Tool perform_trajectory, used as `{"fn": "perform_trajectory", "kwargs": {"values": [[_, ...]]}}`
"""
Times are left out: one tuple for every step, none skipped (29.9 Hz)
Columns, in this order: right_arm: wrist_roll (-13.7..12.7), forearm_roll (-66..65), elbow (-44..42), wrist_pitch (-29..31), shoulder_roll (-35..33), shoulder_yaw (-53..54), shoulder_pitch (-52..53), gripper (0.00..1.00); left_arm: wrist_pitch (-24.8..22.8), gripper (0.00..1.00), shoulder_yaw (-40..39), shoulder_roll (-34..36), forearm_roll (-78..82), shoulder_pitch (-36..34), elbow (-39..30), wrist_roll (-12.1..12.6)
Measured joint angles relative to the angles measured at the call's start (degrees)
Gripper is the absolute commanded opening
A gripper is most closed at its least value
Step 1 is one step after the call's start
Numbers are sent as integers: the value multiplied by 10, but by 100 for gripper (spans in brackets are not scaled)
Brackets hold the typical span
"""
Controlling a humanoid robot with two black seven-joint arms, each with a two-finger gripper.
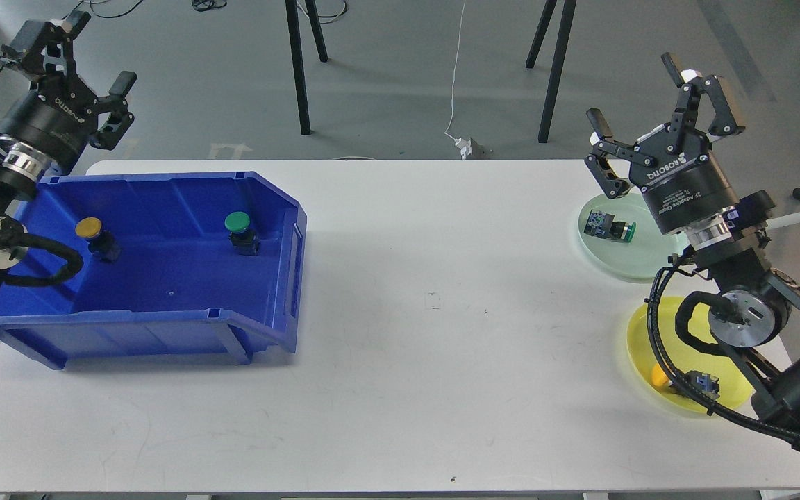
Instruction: Pass button and place on color plate
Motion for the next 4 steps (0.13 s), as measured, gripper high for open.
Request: {"fn": "perform_trajectory", "kwargs": {"values": [[0,0,-1,4,-1,1,-1,98,0,94,0,-1,0,0,1,0],[0,0,-1,5,-2,2,-1,98,0,94,0,-2,-1,0,1,0],[0,0,-1,6,-4,2,-1,98,0,94,0,-2,-1,0,1,0],[0,0,-1,6,-6,2,-2,98,0,94,-1,-3,-1,1,1,0]]}}
